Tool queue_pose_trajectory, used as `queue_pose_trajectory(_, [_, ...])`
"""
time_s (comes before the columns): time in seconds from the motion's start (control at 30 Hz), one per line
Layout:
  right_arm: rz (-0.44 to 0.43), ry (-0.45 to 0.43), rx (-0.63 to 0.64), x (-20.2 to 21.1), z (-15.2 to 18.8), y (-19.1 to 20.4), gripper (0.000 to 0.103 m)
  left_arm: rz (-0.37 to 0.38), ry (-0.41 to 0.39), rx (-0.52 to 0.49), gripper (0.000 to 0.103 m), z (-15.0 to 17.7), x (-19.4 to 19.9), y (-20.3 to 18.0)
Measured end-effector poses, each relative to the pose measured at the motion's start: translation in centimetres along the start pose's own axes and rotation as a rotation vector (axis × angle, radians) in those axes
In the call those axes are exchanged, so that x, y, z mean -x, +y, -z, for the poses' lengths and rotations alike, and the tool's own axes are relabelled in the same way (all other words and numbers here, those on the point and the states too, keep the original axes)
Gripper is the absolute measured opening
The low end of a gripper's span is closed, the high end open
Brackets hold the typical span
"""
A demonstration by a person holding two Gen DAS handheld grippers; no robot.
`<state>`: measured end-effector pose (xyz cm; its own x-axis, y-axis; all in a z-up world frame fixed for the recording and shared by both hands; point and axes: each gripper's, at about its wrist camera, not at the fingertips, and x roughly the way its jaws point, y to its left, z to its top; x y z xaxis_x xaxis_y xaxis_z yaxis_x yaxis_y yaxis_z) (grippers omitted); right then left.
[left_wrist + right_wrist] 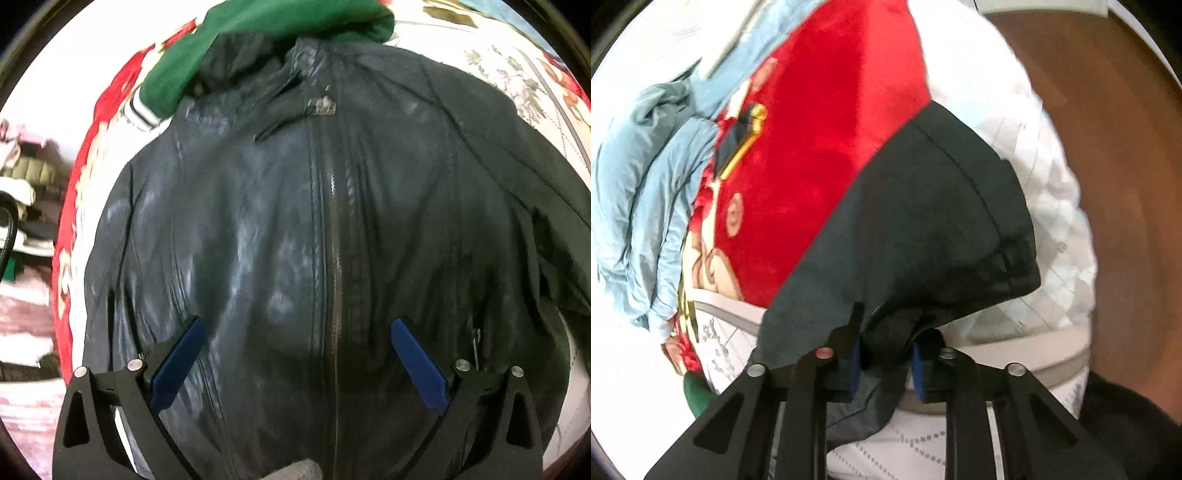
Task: Fold large clothes
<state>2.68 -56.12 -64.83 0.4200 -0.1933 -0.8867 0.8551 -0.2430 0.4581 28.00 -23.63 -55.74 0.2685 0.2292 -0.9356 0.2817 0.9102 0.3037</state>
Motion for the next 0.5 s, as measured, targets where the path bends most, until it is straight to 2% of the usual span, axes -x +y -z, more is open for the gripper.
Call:
queue_pose_trajectory(0.1, [0.016, -0.017, 0.074, 2.4, 0.5, 2.4, 0.008, 0.004, -0.017, 0.001, 0.103, -0.7, 1.0, 0.5])
queue_pose_trajectory(0.2, [0.016, -0.052, 0.190, 6.5, 1.7, 3.9, 0.007, 0.015, -0.029, 0.015, 0.103, -1.5, 1.9, 1.7])
queue_pose_trajectory(0.27, [-0.010, -0.100, 0.279, 8.6, 2.8, 7.2, 0.007, 0.020, -0.037, 0.033, 0.103, -1.5, 2.4, 2.6])
queue_pose_trajectory(0.3, [-0.024, -0.117, 0.312, 10.0, 3.3, 7.5, 0.007, 0.022, -0.037, 0.045, 0.103, -1.6, 2.6, 3.7])
queue_pose_trajectory(0.4, [-0.081, -0.132, 0.469, 11.4, 6.4, 13.5, 0.007, 0.012, -0.029, 0.089, 0.103, -2.0, 1.2, 6.8])
queue_pose_trajectory(0.5, [-0.143, -0.092, 0.658, 11.2, 11.7, 19.9, 0.007, -0.008, 0.012, 0.170, 0.103, -1.3, -0.2, 11.2])
